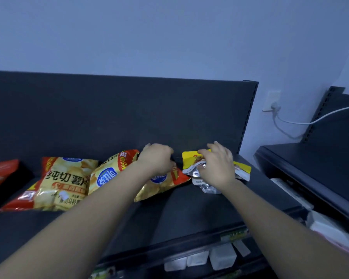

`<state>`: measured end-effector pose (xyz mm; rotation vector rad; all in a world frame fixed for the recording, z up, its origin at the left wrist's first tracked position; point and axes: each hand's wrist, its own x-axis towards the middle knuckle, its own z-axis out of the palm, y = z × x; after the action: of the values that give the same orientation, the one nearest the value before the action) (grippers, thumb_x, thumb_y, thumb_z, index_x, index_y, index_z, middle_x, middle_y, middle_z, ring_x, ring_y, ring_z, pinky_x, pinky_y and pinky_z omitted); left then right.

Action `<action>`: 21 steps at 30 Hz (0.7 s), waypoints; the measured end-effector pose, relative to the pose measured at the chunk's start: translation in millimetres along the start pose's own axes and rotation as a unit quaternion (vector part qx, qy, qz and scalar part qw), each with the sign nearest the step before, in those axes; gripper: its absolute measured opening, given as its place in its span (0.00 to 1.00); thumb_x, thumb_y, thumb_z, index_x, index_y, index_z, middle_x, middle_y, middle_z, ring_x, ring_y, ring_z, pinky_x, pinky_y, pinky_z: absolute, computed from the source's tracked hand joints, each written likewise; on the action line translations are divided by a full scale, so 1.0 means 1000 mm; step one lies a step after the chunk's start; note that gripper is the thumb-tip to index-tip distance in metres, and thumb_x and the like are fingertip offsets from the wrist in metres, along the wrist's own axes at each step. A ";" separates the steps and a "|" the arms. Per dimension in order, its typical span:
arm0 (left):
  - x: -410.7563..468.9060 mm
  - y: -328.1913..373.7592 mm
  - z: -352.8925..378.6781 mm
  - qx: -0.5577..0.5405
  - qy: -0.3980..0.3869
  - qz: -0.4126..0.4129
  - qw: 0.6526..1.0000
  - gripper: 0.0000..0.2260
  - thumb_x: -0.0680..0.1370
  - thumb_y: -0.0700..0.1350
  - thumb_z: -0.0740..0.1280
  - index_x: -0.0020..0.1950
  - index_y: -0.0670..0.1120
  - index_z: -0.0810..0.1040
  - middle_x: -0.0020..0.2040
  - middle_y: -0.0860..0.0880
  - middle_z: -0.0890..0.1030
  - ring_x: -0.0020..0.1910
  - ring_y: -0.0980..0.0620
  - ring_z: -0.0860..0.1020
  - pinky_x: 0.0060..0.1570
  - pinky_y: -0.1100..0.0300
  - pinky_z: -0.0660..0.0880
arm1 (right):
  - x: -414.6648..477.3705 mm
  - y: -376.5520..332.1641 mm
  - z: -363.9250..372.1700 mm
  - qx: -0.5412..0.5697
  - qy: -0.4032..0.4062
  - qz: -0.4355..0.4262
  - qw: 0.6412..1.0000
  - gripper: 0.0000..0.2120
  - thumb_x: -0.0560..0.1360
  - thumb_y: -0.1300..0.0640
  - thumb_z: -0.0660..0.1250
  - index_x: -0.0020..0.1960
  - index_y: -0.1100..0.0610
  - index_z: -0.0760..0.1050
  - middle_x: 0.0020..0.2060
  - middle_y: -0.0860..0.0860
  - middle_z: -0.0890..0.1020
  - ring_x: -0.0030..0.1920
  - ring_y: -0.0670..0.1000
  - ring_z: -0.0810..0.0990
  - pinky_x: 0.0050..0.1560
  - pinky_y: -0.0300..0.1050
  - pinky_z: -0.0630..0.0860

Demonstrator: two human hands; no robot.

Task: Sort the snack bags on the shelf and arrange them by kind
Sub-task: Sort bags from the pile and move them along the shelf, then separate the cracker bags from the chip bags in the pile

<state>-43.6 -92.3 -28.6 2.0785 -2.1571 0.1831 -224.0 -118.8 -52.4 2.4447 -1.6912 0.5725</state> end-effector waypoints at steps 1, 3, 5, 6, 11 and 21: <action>-0.009 -0.006 -0.007 0.014 0.016 -0.010 1.000 0.14 0.78 0.49 0.63 0.61 0.46 0.77 0.57 0.46 0.80 0.58 0.45 0.76 0.58 0.52 0.68 | -0.003 -0.009 -0.001 0.005 -0.002 -0.017 1.000 0.24 0.74 0.56 0.66 0.70 0.50 0.71 0.72 0.53 0.67 0.77 0.54 0.55 0.73 0.50 0.50; -0.029 -0.021 -0.018 0.043 0.034 -0.036 0.998 0.09 0.78 0.45 0.62 0.56 0.46 0.77 0.53 0.47 0.80 0.53 0.46 0.76 0.47 0.55 0.68 | -0.008 -0.028 -0.004 0.021 -0.006 -0.043 0.999 0.25 0.73 0.57 0.65 0.70 0.50 0.71 0.70 0.52 0.70 0.76 0.54 0.58 0.72 0.49 0.53; -0.053 -0.040 -0.028 0.061 0.046 -0.077 0.994 0.04 0.76 0.42 0.62 0.49 0.47 0.75 0.50 0.47 0.79 0.48 0.46 0.74 0.41 0.56 0.66 | -0.011 -0.052 -0.008 0.039 -0.019 -0.070 0.997 0.25 0.72 0.57 0.65 0.70 0.49 0.72 0.67 0.50 0.73 0.73 0.54 0.62 0.70 0.48 0.58; -0.066 -0.050 -0.033 0.070 0.047 -0.099 0.992 0.02 0.75 0.41 0.61 0.45 0.47 0.73 0.48 0.47 0.78 0.46 0.45 0.74 0.40 0.56 0.67 | -0.013 -0.065 -0.009 0.048 -0.032 -0.086 0.995 0.25 0.72 0.56 0.65 0.69 0.49 0.72 0.66 0.50 0.74 0.71 0.54 0.65 0.68 0.48 0.61; -0.134 -0.105 -0.049 0.119 0.044 -0.167 0.978 0.03 0.73 0.39 0.61 0.43 0.47 0.69 0.48 0.47 0.78 0.48 0.45 0.74 0.39 0.55 0.68 | -0.027 -0.138 -0.016 0.074 -0.072 -0.164 0.981 0.24 0.73 0.57 0.64 0.69 0.49 0.71 0.63 0.52 0.76 0.66 0.56 0.69 0.64 0.50 0.66; -0.272 -0.226 -0.062 0.171 0.027 -0.284 0.943 0.11 0.75 0.43 0.62 0.57 0.47 0.76 0.55 0.47 0.79 0.57 0.44 0.76 0.43 0.55 0.70 | -0.059 -0.301 -0.021 0.075 -0.112 -0.287 0.948 0.23 0.74 0.55 0.63 0.70 0.49 0.69 0.65 0.52 0.74 0.67 0.56 0.68 0.65 0.51 0.65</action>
<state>193.3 178.1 -19.8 2.7458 -1.4829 0.5685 30.4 51.0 -19.1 3.0121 -0.9188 0.3621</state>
